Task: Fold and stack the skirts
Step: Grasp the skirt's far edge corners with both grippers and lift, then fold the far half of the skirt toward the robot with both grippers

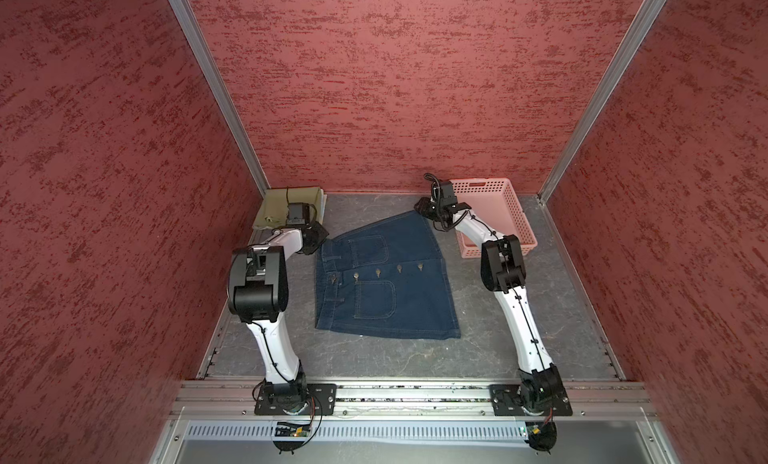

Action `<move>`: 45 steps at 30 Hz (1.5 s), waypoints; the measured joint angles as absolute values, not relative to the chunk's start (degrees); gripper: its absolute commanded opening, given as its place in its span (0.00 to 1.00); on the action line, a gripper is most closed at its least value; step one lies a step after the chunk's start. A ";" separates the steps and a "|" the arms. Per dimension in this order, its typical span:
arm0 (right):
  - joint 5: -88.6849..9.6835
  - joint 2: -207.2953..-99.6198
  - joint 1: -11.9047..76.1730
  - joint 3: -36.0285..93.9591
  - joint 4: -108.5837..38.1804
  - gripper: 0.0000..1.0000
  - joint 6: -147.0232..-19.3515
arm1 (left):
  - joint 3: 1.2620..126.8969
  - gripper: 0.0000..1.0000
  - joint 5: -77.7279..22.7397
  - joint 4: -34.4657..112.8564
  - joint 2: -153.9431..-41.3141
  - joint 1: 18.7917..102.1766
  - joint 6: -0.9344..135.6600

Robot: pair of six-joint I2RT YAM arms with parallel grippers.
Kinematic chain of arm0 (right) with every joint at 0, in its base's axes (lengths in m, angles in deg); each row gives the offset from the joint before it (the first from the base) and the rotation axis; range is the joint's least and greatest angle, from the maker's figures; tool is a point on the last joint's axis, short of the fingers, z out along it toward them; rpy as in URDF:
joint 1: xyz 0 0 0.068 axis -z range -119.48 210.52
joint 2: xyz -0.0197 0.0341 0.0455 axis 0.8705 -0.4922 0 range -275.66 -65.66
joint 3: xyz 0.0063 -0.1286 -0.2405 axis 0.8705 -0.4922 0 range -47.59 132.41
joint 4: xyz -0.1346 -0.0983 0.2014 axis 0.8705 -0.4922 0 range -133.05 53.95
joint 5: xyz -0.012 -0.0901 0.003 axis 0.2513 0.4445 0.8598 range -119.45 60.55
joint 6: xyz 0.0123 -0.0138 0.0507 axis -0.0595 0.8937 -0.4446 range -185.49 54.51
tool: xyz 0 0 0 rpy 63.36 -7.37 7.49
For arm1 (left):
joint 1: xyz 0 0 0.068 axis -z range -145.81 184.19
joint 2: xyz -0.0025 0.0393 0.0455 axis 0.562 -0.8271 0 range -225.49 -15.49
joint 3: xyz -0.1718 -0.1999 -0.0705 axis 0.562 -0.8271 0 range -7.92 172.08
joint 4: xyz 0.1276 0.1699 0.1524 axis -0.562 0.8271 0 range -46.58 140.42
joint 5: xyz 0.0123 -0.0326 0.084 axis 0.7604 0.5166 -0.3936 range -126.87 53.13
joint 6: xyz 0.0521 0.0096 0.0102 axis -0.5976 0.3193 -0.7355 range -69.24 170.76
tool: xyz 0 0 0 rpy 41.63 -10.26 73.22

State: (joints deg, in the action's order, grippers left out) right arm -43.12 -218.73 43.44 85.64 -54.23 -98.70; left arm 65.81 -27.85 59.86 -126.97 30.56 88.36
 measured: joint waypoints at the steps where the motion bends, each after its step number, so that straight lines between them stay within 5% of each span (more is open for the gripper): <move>1: -43.45 -219.23 43.44 86.32 -54.31 0.41 -98.72 | 65.84 0.10 -27.85 59.84 -126.97 30.62 88.36; 6: -44.43 -221.05 43.44 88.66 -54.68 0.14 -98.96 | 66.16 0.08 -27.85 59.93 -126.97 30.64 88.34; 13: -44.10 -221.03 43.65 88.66 -53.88 0.00 -97.74 | 67.76 0.00 -27.65 60.34 -126.97 30.62 88.19; 26: -43.82 -211.15 44.49 83.13 -49.99 0.00 -92.84 | 68.79 0.00 -22.52 59.40 -123.93 28.22 87.29; 45: -44.74 -165.95 43.22 31.15 -35.78 0.00 -89.93 | 50.23 0.00 -16.77 49.50 -103.56 26.42 88.30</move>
State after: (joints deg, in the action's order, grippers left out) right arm -44.74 -165.95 43.22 31.15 -35.78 -89.93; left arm 50.23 -16.77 49.50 -103.56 26.42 88.30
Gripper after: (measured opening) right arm 0.080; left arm 0.055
